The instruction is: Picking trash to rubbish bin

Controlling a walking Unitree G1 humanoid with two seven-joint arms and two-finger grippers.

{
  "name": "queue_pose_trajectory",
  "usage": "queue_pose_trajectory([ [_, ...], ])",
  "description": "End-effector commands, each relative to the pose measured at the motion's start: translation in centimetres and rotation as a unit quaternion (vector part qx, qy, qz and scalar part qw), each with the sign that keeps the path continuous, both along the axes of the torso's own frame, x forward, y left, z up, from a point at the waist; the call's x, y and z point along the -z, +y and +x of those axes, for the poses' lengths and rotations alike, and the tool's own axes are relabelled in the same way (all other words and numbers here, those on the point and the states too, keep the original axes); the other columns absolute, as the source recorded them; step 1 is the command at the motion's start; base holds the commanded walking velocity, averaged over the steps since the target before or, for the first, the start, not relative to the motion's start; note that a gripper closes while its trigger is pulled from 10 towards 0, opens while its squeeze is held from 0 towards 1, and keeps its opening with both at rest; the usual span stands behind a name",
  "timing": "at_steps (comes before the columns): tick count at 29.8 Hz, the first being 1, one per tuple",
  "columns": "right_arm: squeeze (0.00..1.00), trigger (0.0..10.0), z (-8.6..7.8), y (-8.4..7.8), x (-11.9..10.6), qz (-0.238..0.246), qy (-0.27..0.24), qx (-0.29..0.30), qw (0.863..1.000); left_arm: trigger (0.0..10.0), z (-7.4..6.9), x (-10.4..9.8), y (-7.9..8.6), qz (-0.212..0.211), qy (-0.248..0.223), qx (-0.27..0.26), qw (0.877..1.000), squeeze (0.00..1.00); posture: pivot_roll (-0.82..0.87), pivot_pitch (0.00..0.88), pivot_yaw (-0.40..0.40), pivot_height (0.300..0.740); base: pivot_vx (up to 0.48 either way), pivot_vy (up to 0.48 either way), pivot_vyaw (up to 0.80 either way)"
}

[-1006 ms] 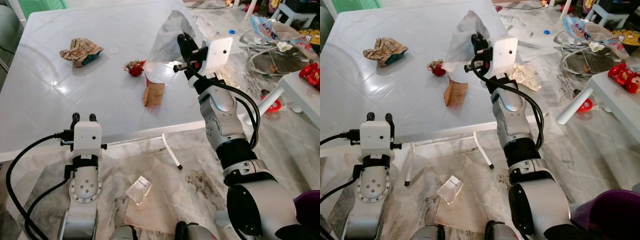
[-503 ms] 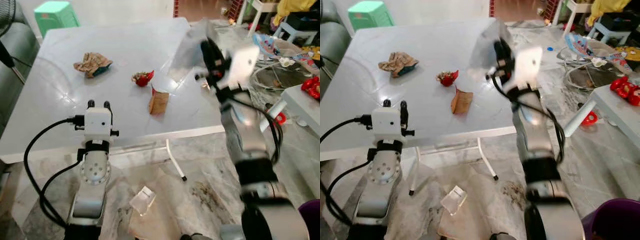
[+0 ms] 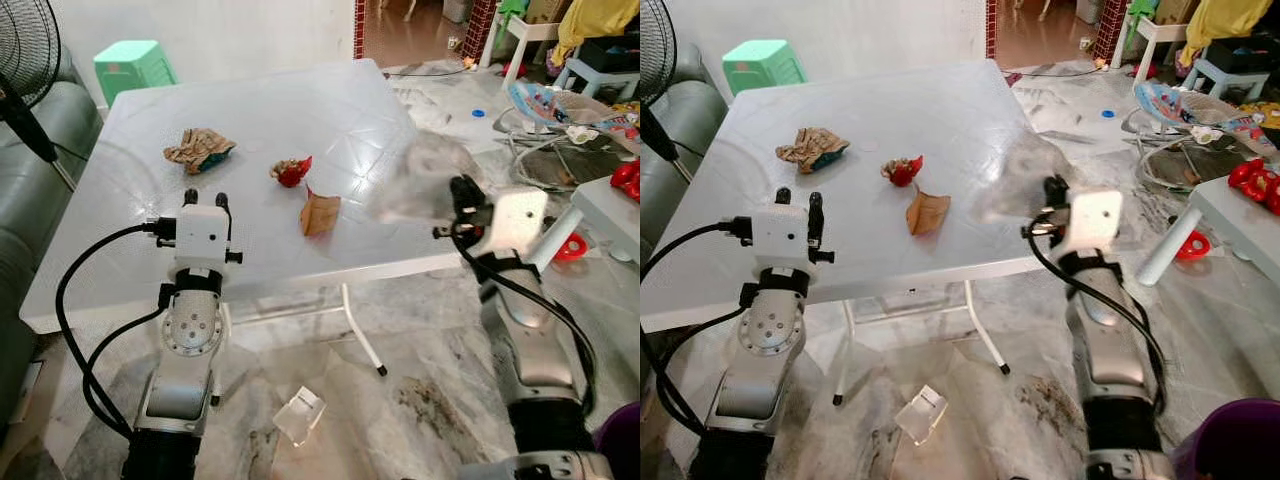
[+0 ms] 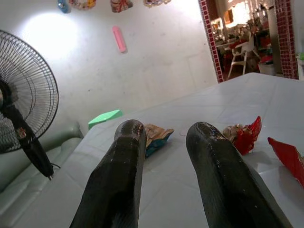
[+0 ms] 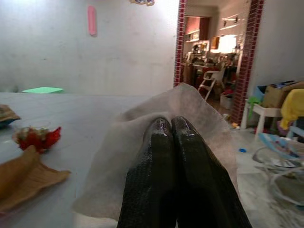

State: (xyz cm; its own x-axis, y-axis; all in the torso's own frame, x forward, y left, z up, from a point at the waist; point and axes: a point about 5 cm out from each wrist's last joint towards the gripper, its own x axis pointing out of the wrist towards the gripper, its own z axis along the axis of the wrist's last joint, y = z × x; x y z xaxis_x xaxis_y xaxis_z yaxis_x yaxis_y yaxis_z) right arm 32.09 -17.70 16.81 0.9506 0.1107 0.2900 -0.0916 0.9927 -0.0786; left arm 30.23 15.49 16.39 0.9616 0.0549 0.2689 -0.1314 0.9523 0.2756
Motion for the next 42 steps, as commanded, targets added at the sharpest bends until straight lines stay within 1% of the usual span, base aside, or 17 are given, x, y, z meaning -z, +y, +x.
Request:
queue_pose_trajectory([
  [1, 0.00, 0.0, -0.7, -0.8, 0.1, -0.009, 0.006, 0.007, 1.000, 10.0, 0.3, 0.0, 0.6, 0.003, 0.001, -0.001, 1.000, 0.00, -0.02, 0.000, 0.067, 0.740, 0.000, 0.000, 0.00],
  [3, 0.00, 0.0, -1.5, -1.6, 0.6, -0.021, 0.019, 0.010, 1.000, 10.0, 0.3, 0.1, 0.8, 0.004, 0.003, -0.002, 1.000, 0.00, -0.03, 0.002, 0.069, 0.740, 0.000, 0.000, 0.00],
  [8, 0.00, 0.0, -2.0, -2.0, 0.8, -0.030, 0.027, 0.008, 0.999, 10.0, 0.3, 0.5, 0.9, 0.002, 0.008, -0.002, 1.000, 0.00, -0.04, 0.005, 0.070, 0.740, 0.000, 0.000, 0.00],
  [12, 0.00, 0.0, -2.6, -2.1, 0.7, -0.058, 0.035, -0.021, 0.997, 10.0, 0.0, 1.4, 0.7, 0.007, 0.023, 0.002, 1.000, 0.00, -0.04, 0.001, 0.073, 0.740, 0.000, 0.000, 0.00],
  [14, 0.00, 0.0, -3.2, -2.0, 0.7, -0.082, 0.053, -0.054, 0.994, 10.0, -0.3, 2.3, 0.8, 0.012, 0.039, 0.011, 0.999, 0.00, -0.03, 0.000, 0.081, 0.740, 0.000, 0.000, 0.00],
  [15, 0.00, 0.0, -3.4, -2.3, 1.0, -0.085, 0.072, -0.053, 0.992, 10.0, -0.6, 2.5, 1.1, 0.011, 0.046, 0.018, 0.999, 0.00, -0.03, 0.000, 0.082, 0.740, 0.000, 0.000, 0.00],
  [18, 0.00, 0.0, -3.4, -2.6, 1.6, -0.076, 0.086, -0.038, 0.993, 10.0, -0.8, 2.6, 1.3, 0.021, 0.050, 0.027, 0.998, 0.00, -0.03, 0.000, 0.087, 0.740, 0.000, 0.000, 0.00],
  [20, 0.00, 0.0, -3.5, -2.5, 2.0, -0.072, 0.091, -0.031, 0.993, 10.0, -1.1, 3.0, 1.5, 0.020, 0.061, 0.034, 0.997, 0.00, -0.03, 0.000, 0.085, 0.740, 0.000, 0.000, 0.00],
  [25, 0.00, 0.0, -3.6, -1.6, 2.8, -0.037, 0.091, -0.005, 0.995, 10.0, -2.8, 3.7, 2.0, 0.020, 0.081, 0.043, 0.996, 0.00, -0.02, 0.000, 0.077, 0.740, 0.000, 0.000, 0.00],
  [26, 0.00, 0.0, -3.7, -1.3, 2.9, -0.040, 0.087, 0.001, 0.995, 10.0, -3.2, 3.8, 2.2, 0.019, 0.084, 0.042, 0.995, 0.00, -0.01, 0.000, 0.074, 0.740, 0.000, 0.000, 0.00],
  [27, 0.00, 0.0, -3.8, -1.0, 3.0, -0.043, 0.084, 0.006, 0.995, 10.0, -3.6, 4.2, 2.3, 0.017, 0.091, 0.039, 0.995, 0.00, -0.01, 0.000, 0.074, 0.740, 0.000, 0.000, 0.00],
  [29, 0.00, 0.0, -4.0, -1.0, 3.1, -0.023, 0.084, 0.031, 0.996, 10.0, -4.7, 5.3, 2.5, 0.017, 0.106, 0.031, 0.994, 0.00, -0.02, 0.000, 0.068, 0.740, 0.000, 0.000, 0.00],
  [31, 0.00, 0.0, -4.2, -1.1, 3.0, -0.038, 0.078, 0.037, 0.996, 10.0, -4.9, 5.5, 2.4, 0.014, 0.110, 0.031, 0.993, 0.00, -0.03, 0.003, 0.067, 0.740, 0.000, 0.000, 0.00],
  [34, 0.00, 0.0, -4.5, -1.3, 3.1, -0.049, 0.075, 0.041, 0.995, 10.0, -4.8, 5.7, 2.5, 0.006, 0.116, 0.029, 0.993, 0.00, -0.03, 0.003, 0.071, 0.740, 0.000, 0.000, 0.00],
  [36, 0.00, 0.0, -4.9, -2.0, 3.2, -0.049, 0.080, 0.049, 0.994, 10.0, -3.9, 5.2, 2.9, -0.010, 0.106, 0.010, 0.994, 0.00, -0.04, 0.005, 0.065, 0.740, 0.000, 0.000, 0.00],
  [38, 0.00, 0.0, -4.8, -2.2, 3.2, -0.050, 0.080, 0.050, 0.994, 10.0, -3.5, 4.9, 2.8, -0.017, 0.102, 0.005, 0.995, 0.00, -0.04, 0.009, 0.062, 0.740, 0.000, 0.000, 0.00],
  [42, 0.00, 0.0, -4.1, -1.7, 2.8, -0.055, 0.075, 0.039, 0.995, 10.0, -2.5, 4.0, 1.7, -0.022, 0.083, 0.018, 0.996, 0.00, -0.03, 0.006, 0.053, 0.740, 0.000, 0.000, 0.00],
])
